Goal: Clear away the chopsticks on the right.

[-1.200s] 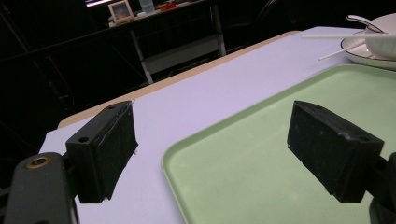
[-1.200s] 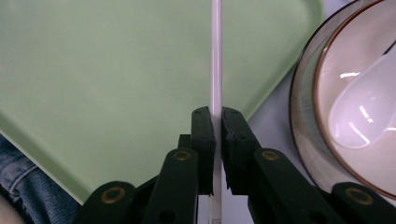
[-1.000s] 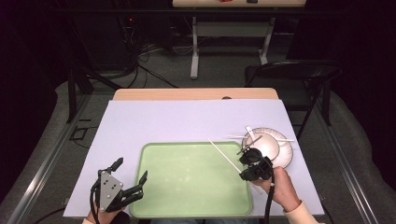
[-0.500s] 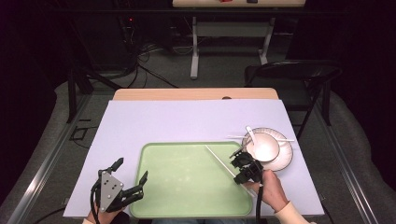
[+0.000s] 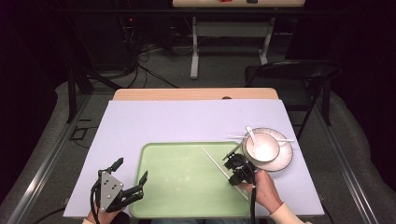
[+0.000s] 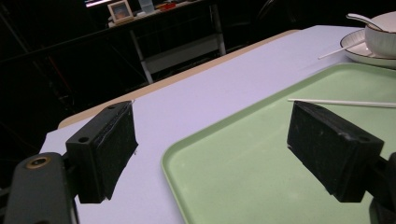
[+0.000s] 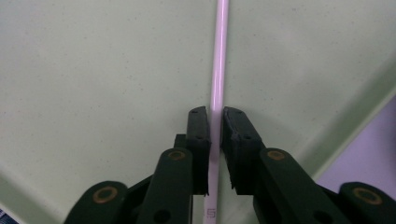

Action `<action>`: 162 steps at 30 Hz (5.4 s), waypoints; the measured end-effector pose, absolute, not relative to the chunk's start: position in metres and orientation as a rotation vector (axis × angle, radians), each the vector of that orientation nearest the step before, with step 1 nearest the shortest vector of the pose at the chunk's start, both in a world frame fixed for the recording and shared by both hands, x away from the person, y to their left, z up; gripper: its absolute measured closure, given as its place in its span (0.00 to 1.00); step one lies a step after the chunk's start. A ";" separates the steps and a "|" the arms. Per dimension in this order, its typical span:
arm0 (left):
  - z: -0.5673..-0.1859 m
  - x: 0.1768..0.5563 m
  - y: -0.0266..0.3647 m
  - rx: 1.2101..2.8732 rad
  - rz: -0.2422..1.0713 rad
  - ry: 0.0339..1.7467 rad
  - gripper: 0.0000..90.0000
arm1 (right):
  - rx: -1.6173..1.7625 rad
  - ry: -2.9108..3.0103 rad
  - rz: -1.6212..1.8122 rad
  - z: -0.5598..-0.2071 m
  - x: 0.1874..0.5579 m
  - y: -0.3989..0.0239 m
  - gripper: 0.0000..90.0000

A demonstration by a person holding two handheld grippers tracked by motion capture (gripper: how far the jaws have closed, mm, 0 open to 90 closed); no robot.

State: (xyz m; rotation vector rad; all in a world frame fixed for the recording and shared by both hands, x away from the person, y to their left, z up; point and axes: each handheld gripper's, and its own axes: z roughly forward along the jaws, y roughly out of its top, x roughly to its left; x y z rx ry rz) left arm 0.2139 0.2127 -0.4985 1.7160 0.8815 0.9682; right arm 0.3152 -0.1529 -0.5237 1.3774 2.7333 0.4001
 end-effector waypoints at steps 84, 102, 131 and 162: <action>-0.499 0.215 0.212 1.725 0.962 0.883 0.17 | 0.994 2.859 0.246 -0.492 0.462 -0.326 0.72; -0.499 0.215 0.212 1.724 0.964 0.885 0.17 | 1.031 2.822 0.265 -0.504 0.453 -0.330 0.93; -0.499 0.215 0.212 1.721 0.962 0.886 0.17 | 1.243 2.526 0.386 -0.431 0.421 -0.321 0.93; -0.499 0.215 0.213 1.724 0.959 0.879 0.17 | 1.174 2.563 0.525 -0.402 0.368 -0.240 0.93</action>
